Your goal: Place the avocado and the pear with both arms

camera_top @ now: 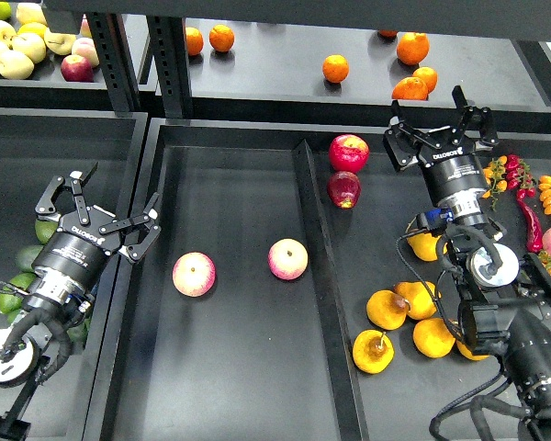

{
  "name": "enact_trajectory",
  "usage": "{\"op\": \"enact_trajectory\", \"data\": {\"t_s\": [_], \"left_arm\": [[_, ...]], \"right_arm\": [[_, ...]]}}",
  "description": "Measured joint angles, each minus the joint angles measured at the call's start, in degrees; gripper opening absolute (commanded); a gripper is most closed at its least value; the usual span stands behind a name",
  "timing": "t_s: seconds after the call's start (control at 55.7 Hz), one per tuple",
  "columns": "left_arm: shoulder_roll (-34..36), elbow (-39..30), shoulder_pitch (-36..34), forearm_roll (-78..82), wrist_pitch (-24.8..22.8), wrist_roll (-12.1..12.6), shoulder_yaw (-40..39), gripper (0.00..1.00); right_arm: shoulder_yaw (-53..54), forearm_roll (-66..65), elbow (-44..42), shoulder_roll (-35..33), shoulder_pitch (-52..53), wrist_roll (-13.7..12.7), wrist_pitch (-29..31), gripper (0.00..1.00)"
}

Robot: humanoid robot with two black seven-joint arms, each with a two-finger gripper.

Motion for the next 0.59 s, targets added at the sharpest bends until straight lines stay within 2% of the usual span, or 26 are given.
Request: {"op": "enact_trajectory", "data": {"t_s": [0.323, 0.592], "left_arm": [[0.0, 0.03, 0.28, -0.13, -0.57, -0.01, 0.09, 1.0], [0.0, 0.02, 3.56, -0.17, -8.86, 0.14, 0.72, 1.0]], "right_arm": [[-0.72, -10.66, 9.89, 0.0, -10.23, 0.32, 0.0, 1.0], [-0.85, -11.47, 16.07, -0.01, -19.96, 0.23, 0.0, 1.0]]}}
